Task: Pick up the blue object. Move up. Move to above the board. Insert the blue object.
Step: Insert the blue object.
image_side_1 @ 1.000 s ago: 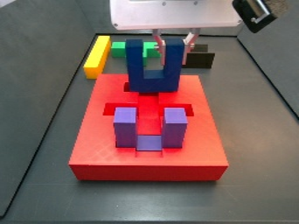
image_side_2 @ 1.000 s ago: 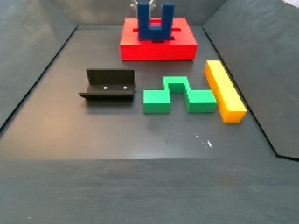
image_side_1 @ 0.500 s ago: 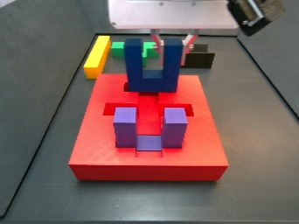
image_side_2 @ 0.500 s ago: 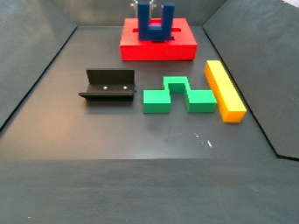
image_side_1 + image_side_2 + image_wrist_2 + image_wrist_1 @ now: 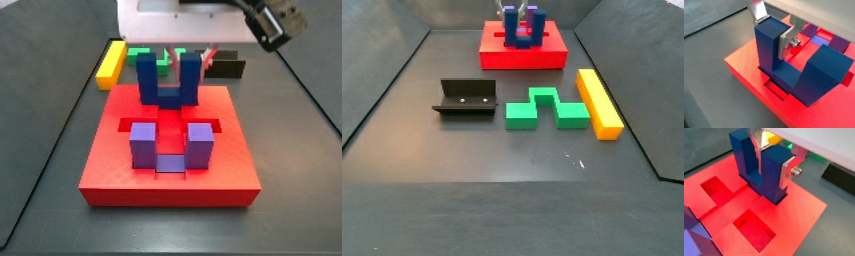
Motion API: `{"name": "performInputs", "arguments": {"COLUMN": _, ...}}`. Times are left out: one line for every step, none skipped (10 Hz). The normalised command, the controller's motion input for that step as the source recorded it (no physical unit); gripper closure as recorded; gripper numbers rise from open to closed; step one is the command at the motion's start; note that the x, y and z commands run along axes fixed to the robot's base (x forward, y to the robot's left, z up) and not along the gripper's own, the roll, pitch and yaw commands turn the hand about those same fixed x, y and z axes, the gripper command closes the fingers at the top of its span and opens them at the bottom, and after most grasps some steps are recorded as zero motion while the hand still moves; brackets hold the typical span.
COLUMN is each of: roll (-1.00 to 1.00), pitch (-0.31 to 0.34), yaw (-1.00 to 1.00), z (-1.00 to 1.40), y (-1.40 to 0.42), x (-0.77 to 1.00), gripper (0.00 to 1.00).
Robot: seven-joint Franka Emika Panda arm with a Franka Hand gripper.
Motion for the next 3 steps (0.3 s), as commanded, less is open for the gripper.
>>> {"name": "performInputs", "arguments": {"roll": 0.10, "pitch": 0.000, "yaw": 0.15, "z": -0.40, "y": 0.00, "x": 0.05, "gripper": 1.00}}
{"name": "performInputs", "arguments": {"roll": 0.10, "pitch": 0.000, "yaw": 0.00, "z": -0.03, "y": 0.00, "x": -0.01, "gripper": 1.00}}
{"name": "performInputs", "arguments": {"roll": 0.00, "pitch": 0.000, "yaw": 0.00, "z": 0.00, "y": 0.00, "x": 0.00, "gripper": 1.00}}
